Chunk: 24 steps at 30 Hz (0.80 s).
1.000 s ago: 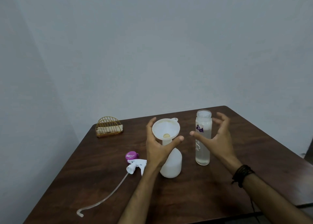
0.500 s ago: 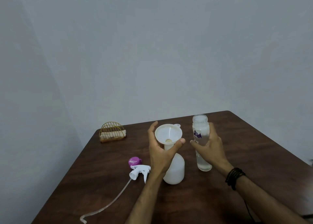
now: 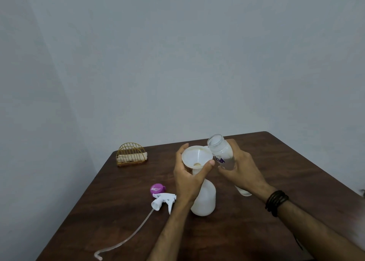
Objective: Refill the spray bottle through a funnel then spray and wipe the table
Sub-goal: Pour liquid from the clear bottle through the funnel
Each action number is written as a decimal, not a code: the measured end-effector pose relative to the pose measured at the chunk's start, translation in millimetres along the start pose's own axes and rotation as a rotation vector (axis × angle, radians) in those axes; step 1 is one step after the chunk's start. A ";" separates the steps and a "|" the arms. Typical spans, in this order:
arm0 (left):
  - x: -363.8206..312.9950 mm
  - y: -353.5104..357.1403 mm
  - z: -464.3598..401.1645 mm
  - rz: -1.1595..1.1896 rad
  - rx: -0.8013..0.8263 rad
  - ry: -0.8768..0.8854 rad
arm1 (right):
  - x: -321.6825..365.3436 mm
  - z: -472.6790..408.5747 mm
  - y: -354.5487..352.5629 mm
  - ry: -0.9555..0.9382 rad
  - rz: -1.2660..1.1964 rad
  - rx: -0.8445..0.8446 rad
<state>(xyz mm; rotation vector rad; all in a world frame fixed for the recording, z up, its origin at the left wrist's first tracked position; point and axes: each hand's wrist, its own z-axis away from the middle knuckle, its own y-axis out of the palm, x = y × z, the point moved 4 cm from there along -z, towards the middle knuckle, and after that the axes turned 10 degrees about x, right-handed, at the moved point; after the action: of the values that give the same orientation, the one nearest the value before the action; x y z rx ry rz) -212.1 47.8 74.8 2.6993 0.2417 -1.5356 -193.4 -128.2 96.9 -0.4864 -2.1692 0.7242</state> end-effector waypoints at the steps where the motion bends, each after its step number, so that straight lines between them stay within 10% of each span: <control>1: -0.6 -0.3 0.0 -0.005 0.003 0.000 | 0.4 -0.9 -1.6 -0.001 0.013 0.009; 24: -7.4 -0.2 1.9 -0.029 0.006 0.015 | 2.6 -11.4 -21.3 0.063 0.333 0.045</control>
<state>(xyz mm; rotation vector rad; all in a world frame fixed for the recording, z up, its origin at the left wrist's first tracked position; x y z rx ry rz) -217.4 46.9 80.2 2.7250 0.2786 -1.5262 -188.3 -139.2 118.0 -0.8479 -2.0306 0.9209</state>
